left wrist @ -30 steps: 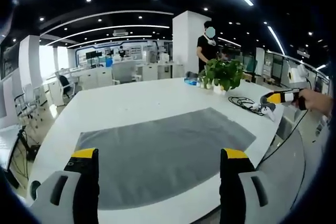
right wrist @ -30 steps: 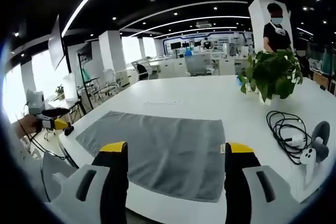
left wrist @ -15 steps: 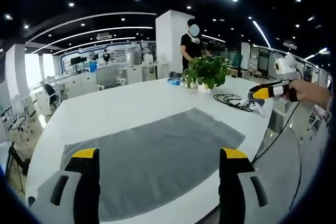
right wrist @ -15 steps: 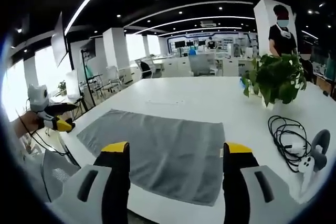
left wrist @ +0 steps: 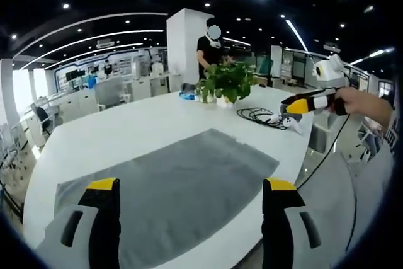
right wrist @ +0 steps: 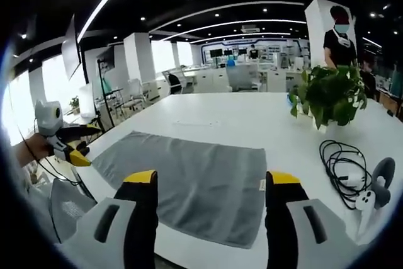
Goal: Fold the towel on the table until its edges align and the towel forms a compact rectangular stack.
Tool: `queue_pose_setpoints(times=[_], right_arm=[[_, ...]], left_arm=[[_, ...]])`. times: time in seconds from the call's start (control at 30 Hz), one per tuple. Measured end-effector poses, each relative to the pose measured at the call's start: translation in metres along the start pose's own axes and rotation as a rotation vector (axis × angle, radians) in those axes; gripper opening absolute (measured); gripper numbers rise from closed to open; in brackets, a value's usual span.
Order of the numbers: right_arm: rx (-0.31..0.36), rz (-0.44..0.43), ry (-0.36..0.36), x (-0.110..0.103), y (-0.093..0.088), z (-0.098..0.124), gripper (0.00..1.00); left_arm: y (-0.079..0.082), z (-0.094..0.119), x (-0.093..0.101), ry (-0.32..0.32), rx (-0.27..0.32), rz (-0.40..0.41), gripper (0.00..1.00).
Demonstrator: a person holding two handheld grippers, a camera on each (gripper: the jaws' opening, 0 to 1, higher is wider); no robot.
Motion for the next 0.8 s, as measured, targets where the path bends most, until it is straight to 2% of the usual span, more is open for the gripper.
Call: queue_pose_setpoints(times=[0.37,0.6,0.8], right_arm=[[0.001,0.005,0.023,0.013,0.004,-0.009,0.66],[-0.029,0.002,0.037,0.023,-0.001,-0.017,0.65],[-0.016,0.002,0.045,0.033,0.004,-0.021,0.64]], left_arm=[[0.007,-0.031,0.029,-0.079,0.003,-0.012,0.96],[0.004,-0.056,0.052,-0.158,-0.025,-0.047,0.95],[0.004,-0.076,0.07,-0.215,-0.034,-0.068,0.95]])
Point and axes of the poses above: the point that each gripper's makers call its tool centre point, and the gripper's own axes: z roughly backward along the fingers, x roughly to its right, y roughly out of its top, the point moved 6 cm from there along z, roughly backward along the fingers, and after that the axes turned 8 degrees about x, right-handed, at the moved point
